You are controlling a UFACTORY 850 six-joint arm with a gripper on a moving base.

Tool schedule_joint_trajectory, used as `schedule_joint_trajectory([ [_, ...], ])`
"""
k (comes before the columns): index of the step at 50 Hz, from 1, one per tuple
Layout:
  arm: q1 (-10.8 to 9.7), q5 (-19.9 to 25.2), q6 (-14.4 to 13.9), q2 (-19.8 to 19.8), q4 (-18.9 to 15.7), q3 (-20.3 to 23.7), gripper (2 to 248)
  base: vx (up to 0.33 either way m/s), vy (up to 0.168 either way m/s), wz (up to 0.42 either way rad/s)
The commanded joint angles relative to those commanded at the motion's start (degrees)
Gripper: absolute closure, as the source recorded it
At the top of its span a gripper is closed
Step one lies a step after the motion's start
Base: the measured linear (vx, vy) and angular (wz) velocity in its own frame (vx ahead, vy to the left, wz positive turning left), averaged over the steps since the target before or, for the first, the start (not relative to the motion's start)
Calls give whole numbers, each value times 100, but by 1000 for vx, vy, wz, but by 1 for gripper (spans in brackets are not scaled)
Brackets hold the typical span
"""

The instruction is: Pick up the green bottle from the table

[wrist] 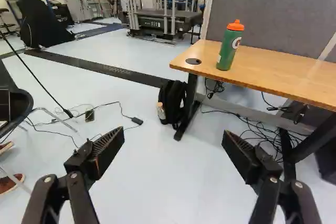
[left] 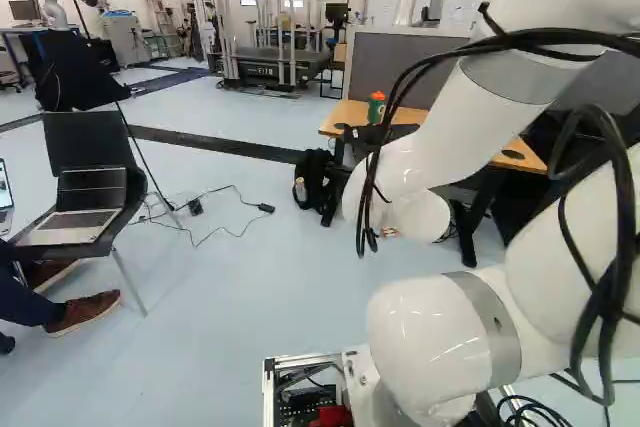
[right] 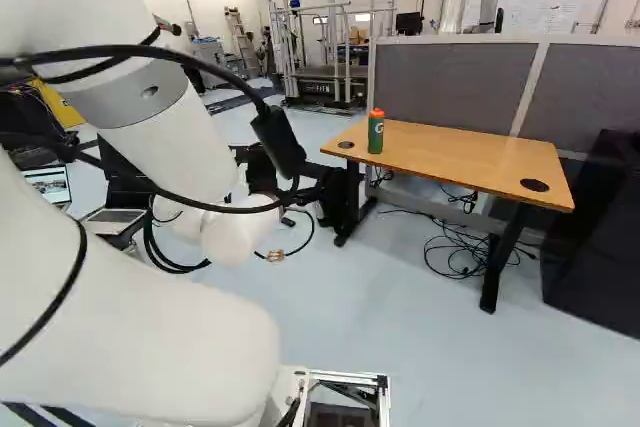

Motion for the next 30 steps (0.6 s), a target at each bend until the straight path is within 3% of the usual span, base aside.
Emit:
schedule_joint_trajectory([
  [8,0,0,0,0,0,0,3,25,-44,-205],
  [30,0,0,0,0,0,0,3,90,-1,-17],
])
